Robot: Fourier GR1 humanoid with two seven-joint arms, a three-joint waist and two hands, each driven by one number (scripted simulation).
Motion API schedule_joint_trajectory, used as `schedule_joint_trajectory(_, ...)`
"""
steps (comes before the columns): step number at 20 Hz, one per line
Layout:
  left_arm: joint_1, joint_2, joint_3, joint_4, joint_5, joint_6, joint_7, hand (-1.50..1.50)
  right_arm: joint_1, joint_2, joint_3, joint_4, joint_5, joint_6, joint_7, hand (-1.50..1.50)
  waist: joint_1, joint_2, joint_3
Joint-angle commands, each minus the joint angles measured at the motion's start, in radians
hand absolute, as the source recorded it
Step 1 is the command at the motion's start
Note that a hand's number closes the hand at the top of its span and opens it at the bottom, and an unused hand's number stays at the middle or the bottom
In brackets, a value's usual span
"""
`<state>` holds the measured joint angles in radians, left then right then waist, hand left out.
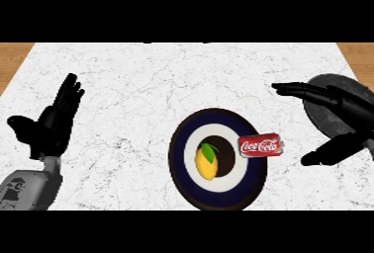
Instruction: Pick the lemon from the plate and place it in the pan
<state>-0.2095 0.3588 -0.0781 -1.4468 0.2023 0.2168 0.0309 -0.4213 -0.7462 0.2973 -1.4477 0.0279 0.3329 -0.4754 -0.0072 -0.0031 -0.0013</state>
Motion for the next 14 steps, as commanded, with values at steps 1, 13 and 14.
schedule_joint_trajectory(1,-0.012,0.016,0.026,0.02,0.01,-0.027,-0.009,0.0,-0.098,-0.063,0.014,-0.12,0.024,0.083,0.209,-1.5,0.004,-0.002,-0.001)
schedule_joint_trajectory(13,-0.022,-0.022,0.033,-0.032,-0.039,-0.038,0.053,0.0,-0.246,0.207,0.049,-0.291,0.08,0.148,0.604,-1.5,0.013,0.002,0.001)
schedule_joint_trajectory(14,-0.006,-0.019,0.047,-0.034,-0.036,-0.043,0.035,0.0,-0.267,0.224,0.05,-0.284,0.058,0.18,0.632,-1.5,0.014,0.002,0.001)
